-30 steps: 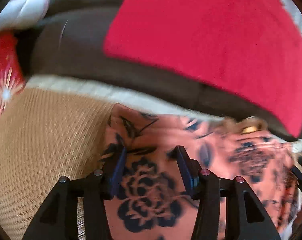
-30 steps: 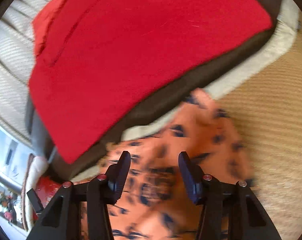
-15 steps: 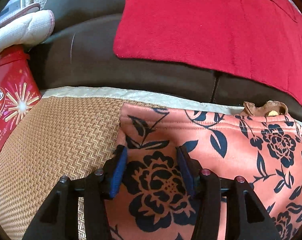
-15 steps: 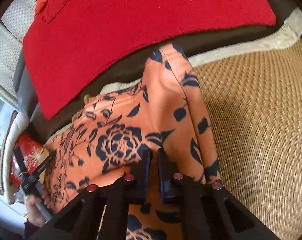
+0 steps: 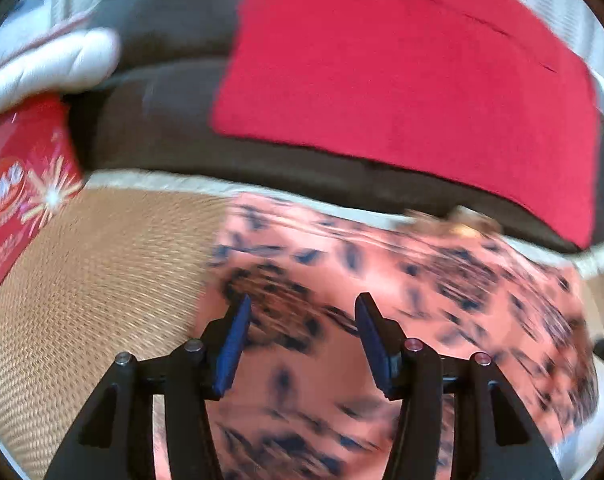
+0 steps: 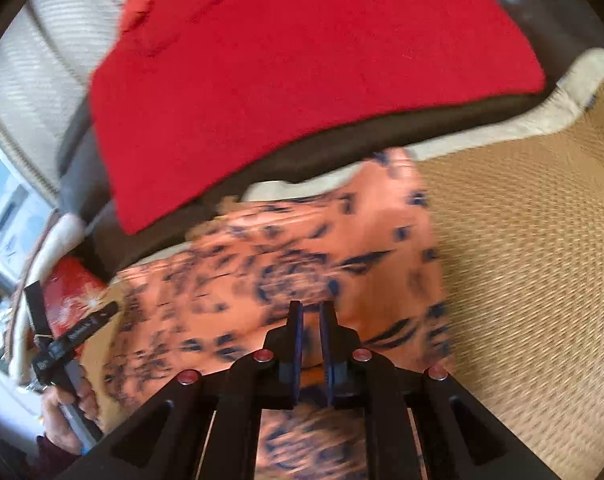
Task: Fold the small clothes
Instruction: 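Smooth the folded blouse flat with both open grippers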
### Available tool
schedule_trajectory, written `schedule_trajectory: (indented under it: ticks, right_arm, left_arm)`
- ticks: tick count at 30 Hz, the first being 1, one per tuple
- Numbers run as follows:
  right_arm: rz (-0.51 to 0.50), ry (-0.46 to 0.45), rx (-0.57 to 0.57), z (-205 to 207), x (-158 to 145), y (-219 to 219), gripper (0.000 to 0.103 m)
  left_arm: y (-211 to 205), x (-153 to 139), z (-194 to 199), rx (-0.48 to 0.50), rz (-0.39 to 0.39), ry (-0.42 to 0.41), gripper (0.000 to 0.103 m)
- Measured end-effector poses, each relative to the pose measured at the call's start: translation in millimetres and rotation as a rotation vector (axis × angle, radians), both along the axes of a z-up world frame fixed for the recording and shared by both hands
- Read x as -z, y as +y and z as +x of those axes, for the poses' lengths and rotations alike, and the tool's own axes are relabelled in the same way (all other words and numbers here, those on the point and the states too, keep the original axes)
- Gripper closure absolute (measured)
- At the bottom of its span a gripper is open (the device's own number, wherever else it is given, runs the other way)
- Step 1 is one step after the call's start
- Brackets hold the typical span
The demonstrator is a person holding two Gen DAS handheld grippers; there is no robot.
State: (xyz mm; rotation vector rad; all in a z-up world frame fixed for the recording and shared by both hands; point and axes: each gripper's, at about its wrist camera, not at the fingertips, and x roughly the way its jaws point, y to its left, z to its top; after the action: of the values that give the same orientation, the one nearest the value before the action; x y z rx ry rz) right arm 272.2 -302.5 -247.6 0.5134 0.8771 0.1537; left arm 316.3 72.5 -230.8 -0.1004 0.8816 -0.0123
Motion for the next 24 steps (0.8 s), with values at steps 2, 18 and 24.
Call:
schedule_trajectory:
  ticks: [2,18,24]
  right_arm:
    - [0.016,-0.004,-0.047,-4,-5,19,0.091]
    - [0.024,0.052,-0.050,7,14,57,0.091]
    - [-0.058,0.091,-0.071,29,25,83,0.091]
  left_arm:
    - [-30,2,-20,0.094,0.015,0.019,0.046]
    - [-89,45,-14,0.179,0.147,0.130,0.038]
    - [-106,42,5,0.175,0.231,0.084,0.036]
